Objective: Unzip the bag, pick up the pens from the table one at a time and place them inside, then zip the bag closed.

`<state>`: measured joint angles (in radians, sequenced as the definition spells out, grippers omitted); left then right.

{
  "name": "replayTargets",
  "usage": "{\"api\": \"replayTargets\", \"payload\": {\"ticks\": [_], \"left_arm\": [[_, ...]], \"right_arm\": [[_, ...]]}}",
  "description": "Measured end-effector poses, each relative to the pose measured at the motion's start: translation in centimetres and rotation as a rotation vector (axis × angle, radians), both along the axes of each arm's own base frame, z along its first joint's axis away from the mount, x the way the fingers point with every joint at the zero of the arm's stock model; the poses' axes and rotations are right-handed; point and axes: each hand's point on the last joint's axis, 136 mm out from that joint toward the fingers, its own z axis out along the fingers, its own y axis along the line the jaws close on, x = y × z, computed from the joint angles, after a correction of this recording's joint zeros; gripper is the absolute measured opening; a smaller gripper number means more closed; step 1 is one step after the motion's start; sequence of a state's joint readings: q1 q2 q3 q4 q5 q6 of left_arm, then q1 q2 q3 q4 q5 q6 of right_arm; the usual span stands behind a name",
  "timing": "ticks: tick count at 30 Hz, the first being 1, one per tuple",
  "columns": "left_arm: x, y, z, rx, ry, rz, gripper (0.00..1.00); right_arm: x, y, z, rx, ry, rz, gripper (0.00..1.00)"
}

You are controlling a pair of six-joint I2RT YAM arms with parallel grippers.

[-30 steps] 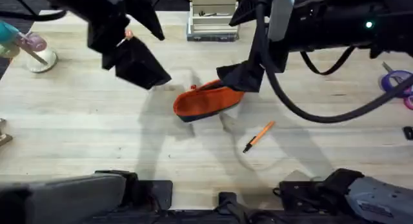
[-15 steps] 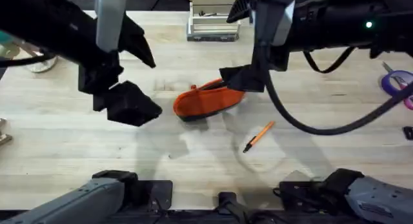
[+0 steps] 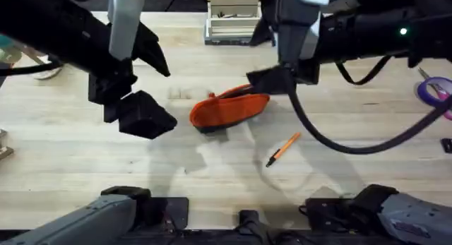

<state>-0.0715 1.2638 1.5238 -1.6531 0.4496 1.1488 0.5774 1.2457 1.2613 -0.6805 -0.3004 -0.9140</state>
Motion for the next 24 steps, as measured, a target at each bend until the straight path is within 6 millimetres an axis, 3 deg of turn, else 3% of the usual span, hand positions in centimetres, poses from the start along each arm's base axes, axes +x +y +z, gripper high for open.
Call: {"api": "replayTargets", "payload": {"ticks": [3, 4, 12, 24], "left_arm": [[0.0, 0.0, 0.0, 0.001, -0.001, 0.0, 0.995], [0.0, 0.0, 0.0, 0.001, 0.0, 0.0, 0.995], [0.0, 0.0, 0.0, 0.001, 0.0, 0.0, 0.995], [0.0, 0.0, 0.0, 0.001, -0.001, -0.002, 0.995]], "right_arm": [[-0.2, -0.1, -0.2, -0.006, 0.012, 0.0, 0.109], [-0.2, -0.1, -0.2, -0.006, 0.014, 0.002, 0.05], [-0.4, 0.0, -0.9, -0.014, 0.041, 0.011, 0.032], [0.8, 1.5, -6.8, -0.068, 0.228, 0.045, 0.032]]}}
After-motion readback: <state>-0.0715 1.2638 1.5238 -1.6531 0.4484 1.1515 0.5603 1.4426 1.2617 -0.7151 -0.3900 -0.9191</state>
